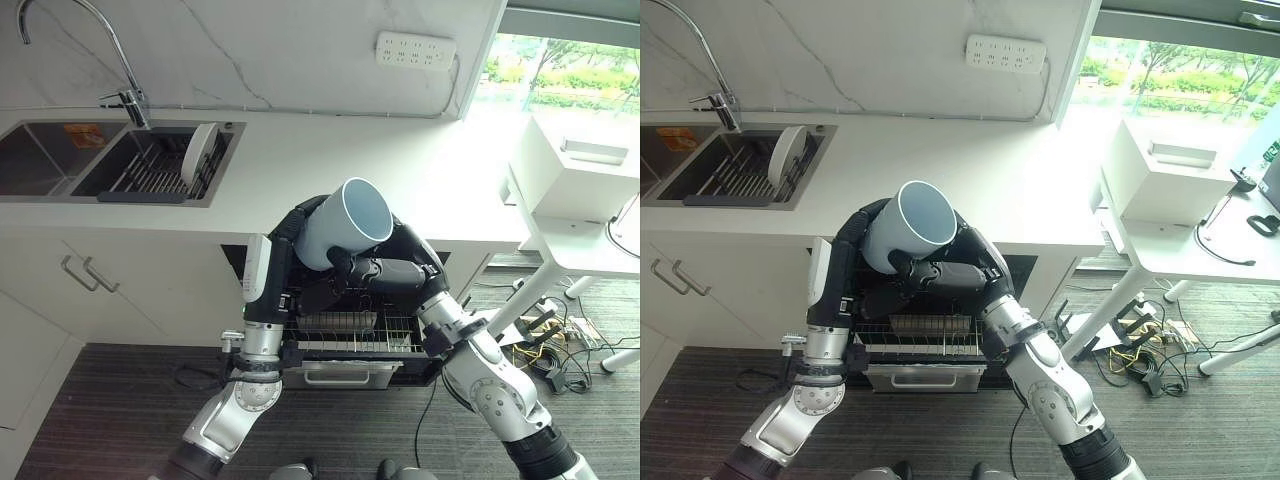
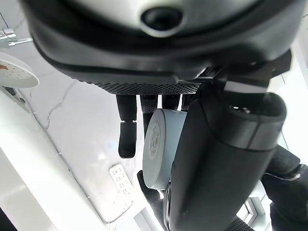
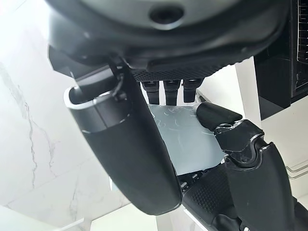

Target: Place the dishes in the dishwasher.

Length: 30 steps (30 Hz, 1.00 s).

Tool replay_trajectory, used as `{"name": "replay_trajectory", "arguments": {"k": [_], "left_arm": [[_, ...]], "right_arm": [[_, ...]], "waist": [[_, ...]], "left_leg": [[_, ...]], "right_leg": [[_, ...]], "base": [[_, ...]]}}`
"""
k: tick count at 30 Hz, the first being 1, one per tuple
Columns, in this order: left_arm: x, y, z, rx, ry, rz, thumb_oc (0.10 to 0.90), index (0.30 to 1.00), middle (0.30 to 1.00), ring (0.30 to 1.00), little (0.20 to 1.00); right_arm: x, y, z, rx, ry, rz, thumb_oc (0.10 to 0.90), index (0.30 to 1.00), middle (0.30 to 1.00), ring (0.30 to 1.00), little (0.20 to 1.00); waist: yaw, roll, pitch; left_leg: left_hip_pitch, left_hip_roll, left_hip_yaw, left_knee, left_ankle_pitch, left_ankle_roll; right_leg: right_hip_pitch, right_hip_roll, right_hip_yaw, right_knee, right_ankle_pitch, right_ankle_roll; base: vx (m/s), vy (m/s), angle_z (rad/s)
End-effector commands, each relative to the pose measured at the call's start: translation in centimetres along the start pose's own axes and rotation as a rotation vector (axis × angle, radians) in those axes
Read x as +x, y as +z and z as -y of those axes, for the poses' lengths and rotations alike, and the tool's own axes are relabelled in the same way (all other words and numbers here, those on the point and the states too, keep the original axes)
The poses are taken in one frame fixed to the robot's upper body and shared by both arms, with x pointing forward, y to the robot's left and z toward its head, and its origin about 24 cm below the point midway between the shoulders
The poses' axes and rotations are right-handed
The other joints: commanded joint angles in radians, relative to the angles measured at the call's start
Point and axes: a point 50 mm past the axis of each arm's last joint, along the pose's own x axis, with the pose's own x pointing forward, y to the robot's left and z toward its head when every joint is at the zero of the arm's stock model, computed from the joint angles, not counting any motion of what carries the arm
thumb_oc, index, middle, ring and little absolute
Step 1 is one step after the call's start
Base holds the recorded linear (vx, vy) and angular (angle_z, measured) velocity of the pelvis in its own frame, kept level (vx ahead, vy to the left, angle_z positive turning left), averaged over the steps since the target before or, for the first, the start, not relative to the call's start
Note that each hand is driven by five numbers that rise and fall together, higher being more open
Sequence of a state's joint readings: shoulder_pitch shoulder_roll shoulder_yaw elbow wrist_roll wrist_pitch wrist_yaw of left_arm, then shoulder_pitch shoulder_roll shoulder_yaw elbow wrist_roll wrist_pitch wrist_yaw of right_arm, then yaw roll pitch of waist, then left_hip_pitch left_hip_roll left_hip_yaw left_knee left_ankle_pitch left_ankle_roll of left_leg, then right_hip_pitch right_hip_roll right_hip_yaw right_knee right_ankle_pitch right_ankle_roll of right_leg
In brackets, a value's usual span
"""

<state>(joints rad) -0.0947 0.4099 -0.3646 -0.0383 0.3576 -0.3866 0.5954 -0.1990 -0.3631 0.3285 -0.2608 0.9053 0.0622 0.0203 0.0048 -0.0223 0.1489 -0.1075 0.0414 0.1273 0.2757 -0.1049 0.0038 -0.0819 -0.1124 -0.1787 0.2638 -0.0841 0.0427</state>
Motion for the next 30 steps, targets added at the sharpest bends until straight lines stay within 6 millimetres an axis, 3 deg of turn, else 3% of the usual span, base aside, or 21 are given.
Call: {"name": "replay_trajectory", "arguments": {"k": [1,18,20,30], "left_arm": [[2.5,3.8,1.0,-0.096,-0.061,0.247,0.400,0.300,0.300,0.300,0.300],[2.8,4.5,1.2,-0.119,-0.123,0.270,0.400,0.300,0.300,0.300,0.300],[2.9,4.7,1.2,-0.120,-0.126,0.271,0.400,0.300,0.300,0.300,0.300],[3.2,4.9,0.8,-0.124,-0.125,0.268,0.400,0.300,0.300,0.300,0.300]], "right_arm": [[1.8,4.8,-3.7,-0.019,0.193,0.275,0.800,0.900,0.900,0.900,0.900],[1.8,5.3,-3.8,-0.054,0.185,0.317,0.800,0.900,0.900,0.900,0.900],[1.7,5.6,-3.8,-0.053,0.177,0.341,0.400,0.300,0.300,0.300,0.300],[1.6,6.0,-3.9,-0.061,0.169,0.370,0.400,0.300,0.300,0.300,0.300]], "waist": [[0.010,-0.019,-0.058],[0.006,-0.013,-0.058],[0.006,-0.011,-0.057],[0.004,-0.004,-0.056]], "left_leg": [[0.060,0.021,0.010,0.024,-0.163,-0.007],[0.058,0.023,0.013,0.024,-0.160,-0.008],[0.057,0.023,0.011,0.024,-0.160,-0.008],[0.056,0.024,0.012,0.024,-0.158,-0.009]], "right_leg": [[0.009,-0.008,0.008,0.036,-0.089,0.052],[0.006,-0.006,0.009,0.036,-0.090,0.051],[0.005,-0.006,0.011,0.036,-0.090,0.051],[0.004,-0.006,0.009,0.036,-0.091,0.051]], "base": [[0.00,0.000,0.00],[0.00,0.000,0.00],[0.00,0.000,0.00],[0.00,0.000,0.00]]}}
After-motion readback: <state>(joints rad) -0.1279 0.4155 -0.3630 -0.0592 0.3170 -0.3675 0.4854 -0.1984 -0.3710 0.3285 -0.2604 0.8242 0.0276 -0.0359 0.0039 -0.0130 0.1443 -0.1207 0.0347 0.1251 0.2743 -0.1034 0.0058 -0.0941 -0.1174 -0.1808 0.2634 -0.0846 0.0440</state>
